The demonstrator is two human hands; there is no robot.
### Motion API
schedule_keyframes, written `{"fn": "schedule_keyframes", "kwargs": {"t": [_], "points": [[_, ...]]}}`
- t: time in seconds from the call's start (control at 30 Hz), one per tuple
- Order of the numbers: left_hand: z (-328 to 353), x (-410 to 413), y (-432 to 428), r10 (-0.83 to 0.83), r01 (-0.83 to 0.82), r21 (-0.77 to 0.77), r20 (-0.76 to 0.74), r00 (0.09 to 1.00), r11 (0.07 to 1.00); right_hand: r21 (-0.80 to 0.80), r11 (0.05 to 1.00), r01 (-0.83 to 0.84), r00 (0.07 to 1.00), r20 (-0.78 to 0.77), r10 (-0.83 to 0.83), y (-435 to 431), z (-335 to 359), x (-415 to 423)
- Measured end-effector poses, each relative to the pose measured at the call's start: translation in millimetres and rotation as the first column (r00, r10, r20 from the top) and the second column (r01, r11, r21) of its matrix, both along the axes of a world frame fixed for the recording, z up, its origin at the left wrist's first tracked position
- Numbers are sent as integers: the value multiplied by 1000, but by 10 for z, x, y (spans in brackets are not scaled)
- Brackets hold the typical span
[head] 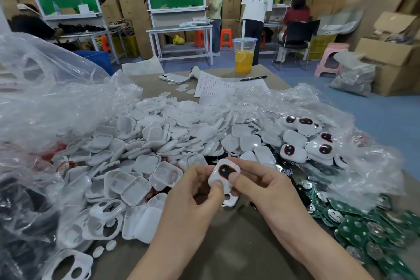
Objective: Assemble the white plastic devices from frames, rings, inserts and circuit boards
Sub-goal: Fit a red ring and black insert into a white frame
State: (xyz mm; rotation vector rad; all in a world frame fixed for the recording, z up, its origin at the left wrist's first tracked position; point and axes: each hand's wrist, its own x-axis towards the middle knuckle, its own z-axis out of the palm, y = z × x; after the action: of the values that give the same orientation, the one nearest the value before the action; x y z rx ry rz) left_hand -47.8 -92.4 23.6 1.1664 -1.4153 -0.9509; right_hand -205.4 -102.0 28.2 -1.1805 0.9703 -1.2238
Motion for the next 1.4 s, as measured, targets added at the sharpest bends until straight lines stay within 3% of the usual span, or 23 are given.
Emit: {"fn": "schedule_keyframes", "kwargs": {"t": [0.27, 0.43, 0.6, 1.4], "points": [[-28, -8, -4, 16, -15, -36, 26, 1000, 999, -37, 999, 2, 1000, 4, -2, 5, 19, 3], [-14, 34, -6, 15, -9, -51, 101, 995, 999, -110, 993, 35, 990, -129, -49, 29, -23, 42], [9, 74, -23, -61, 61, 16, 20, 998, 998, -112, 994, -9, 986, -164, -9, 48, -4, 44], [19, 52, 5, -36, 37, 8, -39, 999, 999, -77, 996, -37, 995, -91, 30, 57, 58, 7]]}}
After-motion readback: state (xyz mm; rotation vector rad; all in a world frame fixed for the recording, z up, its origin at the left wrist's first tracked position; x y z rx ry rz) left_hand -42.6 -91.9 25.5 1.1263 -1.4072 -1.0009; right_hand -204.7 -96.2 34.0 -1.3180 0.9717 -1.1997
